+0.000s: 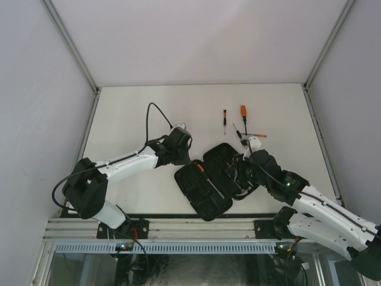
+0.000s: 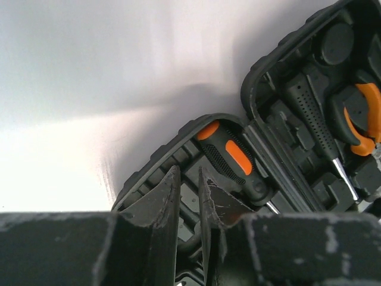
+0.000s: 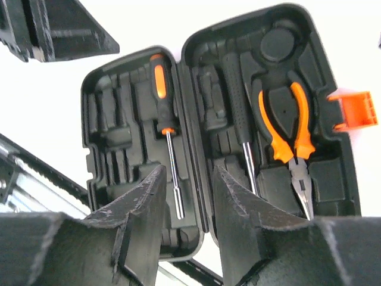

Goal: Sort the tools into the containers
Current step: Adjust the screwdriver in the storage box.

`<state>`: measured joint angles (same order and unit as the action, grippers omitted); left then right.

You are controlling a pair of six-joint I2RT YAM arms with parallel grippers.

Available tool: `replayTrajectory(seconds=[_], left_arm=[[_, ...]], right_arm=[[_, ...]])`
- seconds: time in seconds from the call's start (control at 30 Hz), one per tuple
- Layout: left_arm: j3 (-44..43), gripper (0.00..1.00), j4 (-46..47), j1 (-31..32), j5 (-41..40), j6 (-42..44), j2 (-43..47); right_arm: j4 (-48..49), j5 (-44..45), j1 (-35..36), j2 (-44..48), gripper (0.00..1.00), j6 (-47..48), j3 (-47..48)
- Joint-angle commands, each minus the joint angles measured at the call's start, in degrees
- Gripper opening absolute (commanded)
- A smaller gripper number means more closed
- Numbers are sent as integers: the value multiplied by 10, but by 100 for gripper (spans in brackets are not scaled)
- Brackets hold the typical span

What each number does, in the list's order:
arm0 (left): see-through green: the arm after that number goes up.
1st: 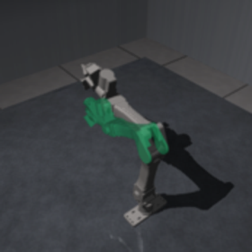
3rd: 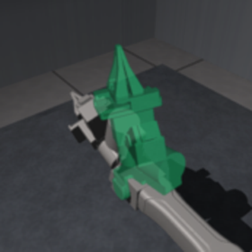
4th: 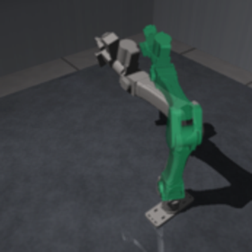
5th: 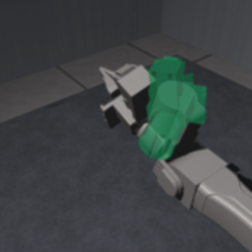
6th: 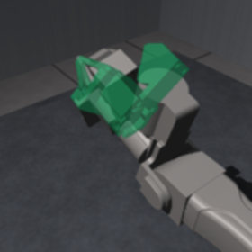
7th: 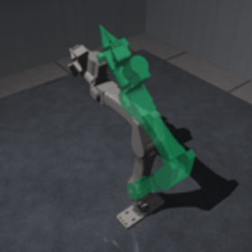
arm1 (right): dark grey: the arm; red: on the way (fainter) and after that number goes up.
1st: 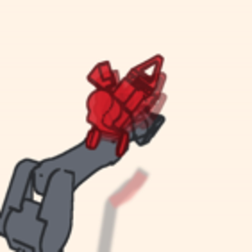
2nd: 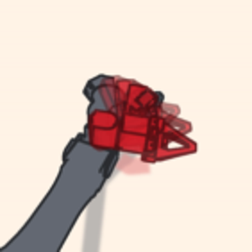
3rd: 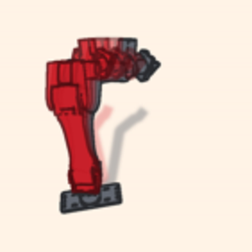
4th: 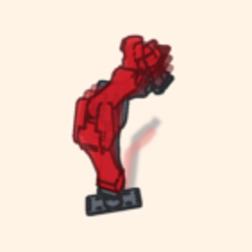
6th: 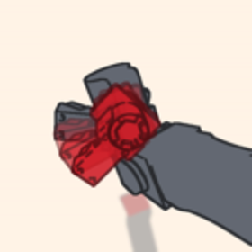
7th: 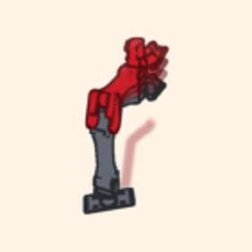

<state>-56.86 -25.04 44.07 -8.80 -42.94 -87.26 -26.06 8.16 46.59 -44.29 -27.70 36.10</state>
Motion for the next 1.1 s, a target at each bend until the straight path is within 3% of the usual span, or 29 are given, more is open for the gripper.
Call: replayTrajectory(seconds=[0.0,0.3,0.43,0.53,0.67,0.77,0.8,1.0,1.07], left_arm=[[0,22,47,-2,-11,-24,40],[73,23,98,-3,-157,-1,222],[86,28,102,-5,-211,38,284],[94,34,103,-17,-215,58,315],[128,54,132,-46,-177,64,359],[159,92,169,-69,-141,67,393],[165,99,173,-75,-135,68,401],[171,100,167,-105,-99,78,402],[176,89,179,-123,-47,73,395]], right_arm=[[17,-101,-20,19,39,39,-20],[23,-78,-85,116,62,32,-20],[24,-27,-103,153,88,12,-18],[18,-21,-117,165,99,14,-17],[21,-50,-136,166,100,20,-17],[34,-74,-141,155,100,43,-17],[34,-77,-141,152,100,48,-17],[50,-127,-141,139,99,64,-21],[52,-154,-142,130,89,64,-20]])
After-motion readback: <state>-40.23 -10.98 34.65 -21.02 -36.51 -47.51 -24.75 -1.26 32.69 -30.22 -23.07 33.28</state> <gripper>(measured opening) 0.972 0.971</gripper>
